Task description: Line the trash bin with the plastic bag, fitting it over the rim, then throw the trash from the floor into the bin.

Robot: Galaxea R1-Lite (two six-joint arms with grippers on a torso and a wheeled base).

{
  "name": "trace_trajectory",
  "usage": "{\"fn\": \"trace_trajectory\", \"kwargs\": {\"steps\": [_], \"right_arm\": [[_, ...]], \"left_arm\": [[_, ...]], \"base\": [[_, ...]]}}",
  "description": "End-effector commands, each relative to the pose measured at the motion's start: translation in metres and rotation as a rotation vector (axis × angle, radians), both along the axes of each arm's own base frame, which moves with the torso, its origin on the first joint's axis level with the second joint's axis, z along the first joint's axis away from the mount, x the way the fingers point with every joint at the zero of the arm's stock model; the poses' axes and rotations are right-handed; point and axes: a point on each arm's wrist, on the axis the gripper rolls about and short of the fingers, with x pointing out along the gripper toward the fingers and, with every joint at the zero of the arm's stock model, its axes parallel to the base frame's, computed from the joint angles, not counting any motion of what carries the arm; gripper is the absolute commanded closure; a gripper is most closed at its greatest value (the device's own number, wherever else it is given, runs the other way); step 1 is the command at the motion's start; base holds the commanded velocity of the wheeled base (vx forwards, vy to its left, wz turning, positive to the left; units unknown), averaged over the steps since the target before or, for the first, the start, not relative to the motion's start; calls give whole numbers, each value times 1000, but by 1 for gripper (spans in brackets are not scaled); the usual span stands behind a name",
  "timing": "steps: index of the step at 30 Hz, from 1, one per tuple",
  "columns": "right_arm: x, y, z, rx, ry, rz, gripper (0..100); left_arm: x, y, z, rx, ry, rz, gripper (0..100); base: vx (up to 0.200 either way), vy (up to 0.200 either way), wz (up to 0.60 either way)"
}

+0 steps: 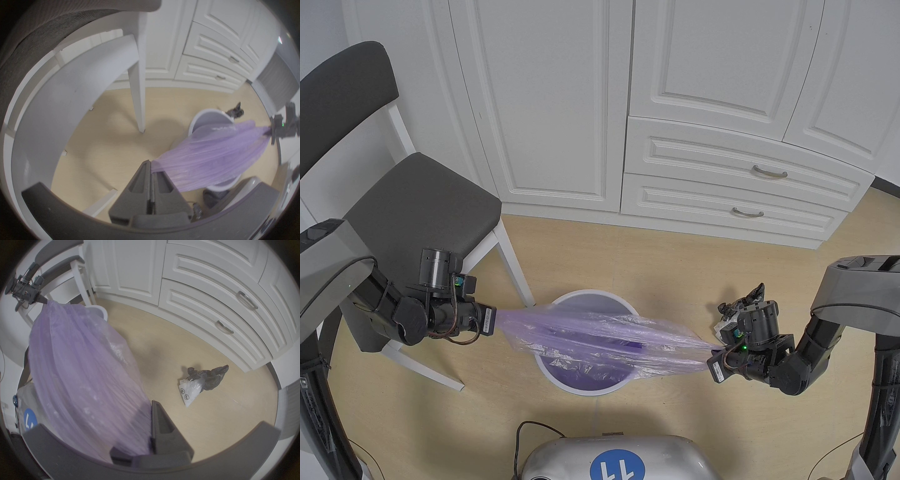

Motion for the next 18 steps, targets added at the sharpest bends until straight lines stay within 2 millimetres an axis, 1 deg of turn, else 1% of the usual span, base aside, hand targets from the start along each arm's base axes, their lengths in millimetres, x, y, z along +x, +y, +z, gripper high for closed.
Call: {"fn": "trace_trajectory", "kwargs": {"steps": [1, 5, 10, 18], "right_arm": [[-16, -5, -1, -66, 31, 53, 100], [-25, -8, -5, -118, 52, 102, 100], [-34, -4, -8, -149, 73, 144, 100], [-45, -1, -9, -180, 91, 188, 100]], "left_arm": [[-15, 11, -11, 88, 40, -56, 100], [-23, 13, -18, 145, 57, -107, 100], [-28, 12, -26, 183, 81, -147, 100], [-35, 15, -28, 214, 94, -175, 100]], "base": [[0, 0, 0], [0, 0, 0], [0, 0, 0], [0, 0, 0]]}}
